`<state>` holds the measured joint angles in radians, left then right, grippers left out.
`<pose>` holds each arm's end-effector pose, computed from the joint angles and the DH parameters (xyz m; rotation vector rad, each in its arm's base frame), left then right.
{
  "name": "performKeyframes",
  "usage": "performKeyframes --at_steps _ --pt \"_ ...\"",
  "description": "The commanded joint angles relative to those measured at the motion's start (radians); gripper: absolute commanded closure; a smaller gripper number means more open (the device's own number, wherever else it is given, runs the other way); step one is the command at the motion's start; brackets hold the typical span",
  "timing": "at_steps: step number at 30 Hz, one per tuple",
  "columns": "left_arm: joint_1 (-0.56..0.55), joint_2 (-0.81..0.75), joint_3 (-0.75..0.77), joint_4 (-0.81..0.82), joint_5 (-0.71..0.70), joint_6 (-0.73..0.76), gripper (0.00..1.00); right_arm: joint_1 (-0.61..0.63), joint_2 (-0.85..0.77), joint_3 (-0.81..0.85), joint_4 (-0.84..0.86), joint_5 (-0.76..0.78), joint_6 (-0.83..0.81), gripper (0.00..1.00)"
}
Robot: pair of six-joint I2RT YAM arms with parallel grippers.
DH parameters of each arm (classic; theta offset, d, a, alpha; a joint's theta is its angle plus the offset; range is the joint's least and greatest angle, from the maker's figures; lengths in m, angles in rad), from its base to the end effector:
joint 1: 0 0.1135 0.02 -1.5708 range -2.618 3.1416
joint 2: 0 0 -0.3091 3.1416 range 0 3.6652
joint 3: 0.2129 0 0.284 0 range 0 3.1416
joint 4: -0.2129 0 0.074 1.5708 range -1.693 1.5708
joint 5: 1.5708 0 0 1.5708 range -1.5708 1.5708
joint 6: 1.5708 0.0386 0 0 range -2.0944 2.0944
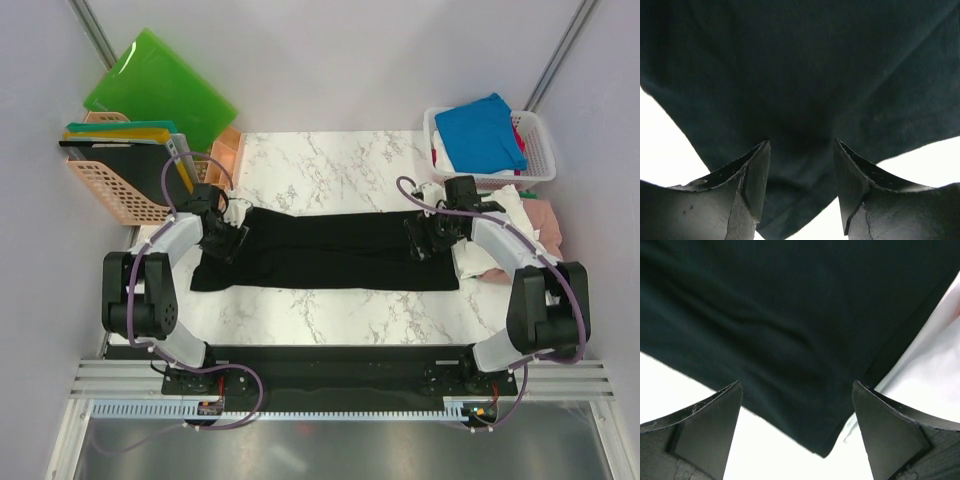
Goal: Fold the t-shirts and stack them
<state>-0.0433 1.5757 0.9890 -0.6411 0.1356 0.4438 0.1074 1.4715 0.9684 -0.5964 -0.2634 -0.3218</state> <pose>0.3231 -0.0192 0.2132 0.7016 2.6878 -0.0892 0.3091 0.0434 0.2407 -0.6425 2.5548 0.2791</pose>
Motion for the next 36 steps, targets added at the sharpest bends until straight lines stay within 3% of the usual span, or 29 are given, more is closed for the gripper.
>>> performKeyframes --at_steps 1,7,16,36 --pt "0.002 0.03 0.066 0.081 0.039 0.021 0.4 0.0 0.085 0.111 0.02 -0.034 0.042 0.02" --pt "0.002 0.037 0.048 0.096 0.03 0.026 0.41 0.0 0.214 0.184 0.021 -0.011 0.102 0.02" --pt "0.002 0.05 -0.012 0.141 -0.042 0.041 0.4 0.002 0.214 0.171 -0.017 0.027 0.087 0.02" --pt "0.002 0.095 -0.091 0.121 -0.12 0.091 0.4 0.006 0.391 0.184 -0.025 0.115 0.098 0.02"
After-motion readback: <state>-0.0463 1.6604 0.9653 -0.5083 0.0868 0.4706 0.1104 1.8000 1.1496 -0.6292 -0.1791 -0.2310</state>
